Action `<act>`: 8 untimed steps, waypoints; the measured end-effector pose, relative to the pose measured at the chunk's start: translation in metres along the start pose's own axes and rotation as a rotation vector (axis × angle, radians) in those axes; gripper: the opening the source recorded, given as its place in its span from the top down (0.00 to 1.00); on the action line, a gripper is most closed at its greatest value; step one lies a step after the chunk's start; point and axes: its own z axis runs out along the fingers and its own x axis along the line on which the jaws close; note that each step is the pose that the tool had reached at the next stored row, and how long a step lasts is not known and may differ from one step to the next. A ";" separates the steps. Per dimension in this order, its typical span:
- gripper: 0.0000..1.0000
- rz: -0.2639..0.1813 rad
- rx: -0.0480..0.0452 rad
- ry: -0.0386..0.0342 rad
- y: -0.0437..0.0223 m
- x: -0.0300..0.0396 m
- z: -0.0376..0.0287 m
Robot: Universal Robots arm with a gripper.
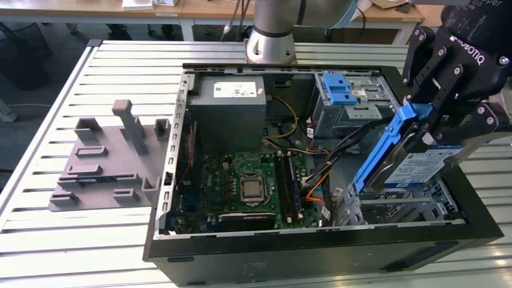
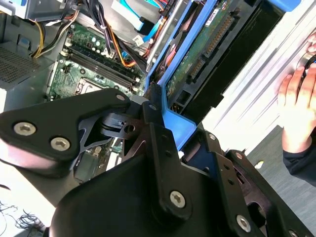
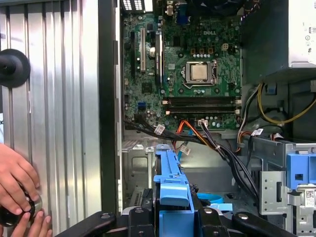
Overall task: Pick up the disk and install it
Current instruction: 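Insert the disk into the insertion slot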
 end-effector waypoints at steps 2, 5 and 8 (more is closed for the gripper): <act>0.64 0.000 0.0000 0.0000 -0.0001 0.0000 0.0012; 0.64 0.000 0.0000 0.0000 -0.0004 0.0000 0.0023; 0.64 0.000 0.0000 -0.0001 -0.0006 0.0000 0.0037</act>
